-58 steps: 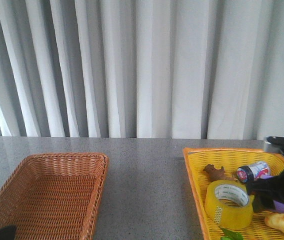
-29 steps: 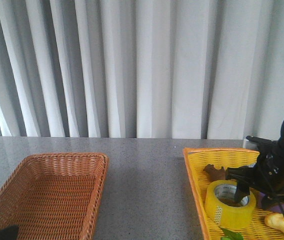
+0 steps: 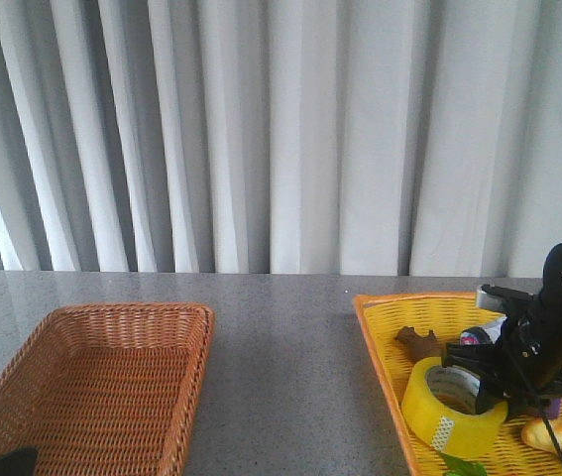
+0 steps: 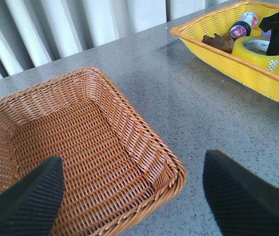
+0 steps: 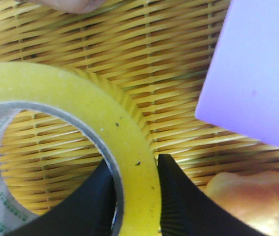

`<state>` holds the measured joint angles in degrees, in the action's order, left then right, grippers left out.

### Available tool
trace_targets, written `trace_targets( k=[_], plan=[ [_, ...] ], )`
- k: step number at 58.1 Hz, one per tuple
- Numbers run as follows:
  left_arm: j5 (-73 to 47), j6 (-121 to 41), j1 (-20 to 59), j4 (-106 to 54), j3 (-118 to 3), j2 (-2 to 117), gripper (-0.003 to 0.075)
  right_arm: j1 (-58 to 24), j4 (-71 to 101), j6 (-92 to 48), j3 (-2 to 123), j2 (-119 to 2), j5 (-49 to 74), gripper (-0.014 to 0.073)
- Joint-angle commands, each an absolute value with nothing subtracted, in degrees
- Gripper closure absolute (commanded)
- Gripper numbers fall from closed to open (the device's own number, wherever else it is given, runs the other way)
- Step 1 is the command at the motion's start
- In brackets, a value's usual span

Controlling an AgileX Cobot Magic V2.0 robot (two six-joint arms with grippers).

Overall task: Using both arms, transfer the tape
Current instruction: 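Lower the right gripper into the yellow basket onto the yellow tape roll, then lift the tape roll with the right gripper and set it on the table between baskets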

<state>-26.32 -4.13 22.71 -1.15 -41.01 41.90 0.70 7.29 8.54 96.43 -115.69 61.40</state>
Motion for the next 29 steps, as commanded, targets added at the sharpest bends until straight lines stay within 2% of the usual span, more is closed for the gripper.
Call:
trace_targets(
  k=[1, 19, 29],
  plan=[
    [-21.96, -4.19, 23.12, -1.84, -42.90, 41.97, 0.0150, 0.74, 8.63, 8.38, 99.04, -112.52, 60.66, 0.0538],
    [-21.96, -4.19, 23.12, -1.73, -42.90, 41.97, 0.0150, 0.74, 10.04, 6.02, 102.87, -105.03, 63.36, 0.0529],
    [-21.96, -4.19, 23.12, -1.73, -42.90, 41.97, 0.0150, -2.61, 16.75, -2.44, 103.84, -99.75, 61.38, 0.0524]
  ],
)
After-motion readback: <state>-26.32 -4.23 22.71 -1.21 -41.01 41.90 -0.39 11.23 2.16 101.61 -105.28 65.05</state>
